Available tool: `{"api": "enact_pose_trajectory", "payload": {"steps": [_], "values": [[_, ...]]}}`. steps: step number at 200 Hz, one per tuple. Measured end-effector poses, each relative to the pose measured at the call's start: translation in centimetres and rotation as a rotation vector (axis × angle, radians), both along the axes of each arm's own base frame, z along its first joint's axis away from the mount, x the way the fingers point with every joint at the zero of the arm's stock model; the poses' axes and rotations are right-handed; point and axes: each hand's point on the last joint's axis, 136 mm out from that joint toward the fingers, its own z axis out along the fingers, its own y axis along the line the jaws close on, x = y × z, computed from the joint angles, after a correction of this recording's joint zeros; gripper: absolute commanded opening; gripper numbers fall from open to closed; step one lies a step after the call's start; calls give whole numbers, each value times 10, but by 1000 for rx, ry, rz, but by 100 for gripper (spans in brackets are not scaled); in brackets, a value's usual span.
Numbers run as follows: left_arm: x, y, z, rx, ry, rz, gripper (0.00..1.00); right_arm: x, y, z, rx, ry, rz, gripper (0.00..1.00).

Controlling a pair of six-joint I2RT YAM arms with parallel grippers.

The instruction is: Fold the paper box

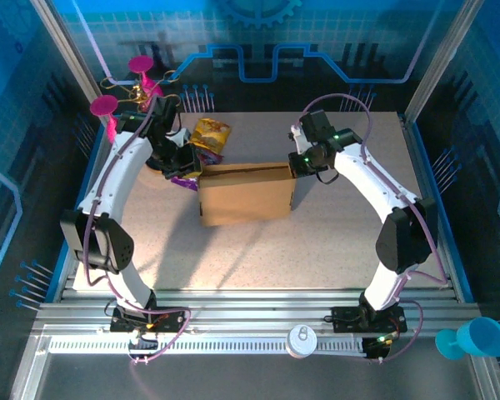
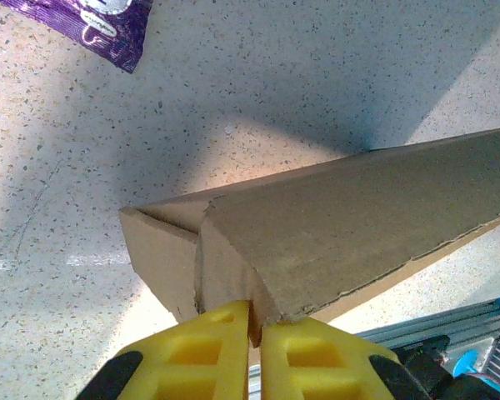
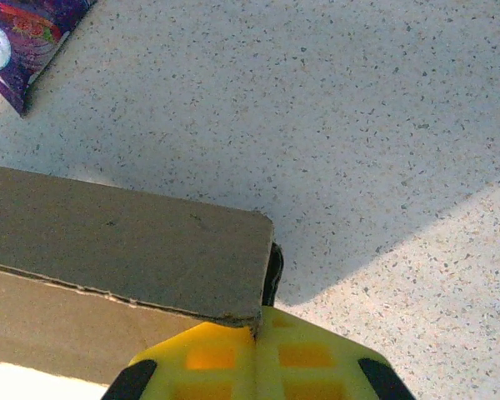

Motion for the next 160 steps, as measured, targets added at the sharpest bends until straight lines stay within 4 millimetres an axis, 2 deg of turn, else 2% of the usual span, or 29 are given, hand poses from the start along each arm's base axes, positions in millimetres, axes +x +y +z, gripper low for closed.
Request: {"api": "enact_pose_trajectory", "payload": {"steps": [120,160], "values": [[-3,-5,-8,-47,40,1,8,2,-2,2,7,0,-19,0],[-11,-6,-26,-61,85,19,8,-2,-4,0,8,-3,-19,0]]}}
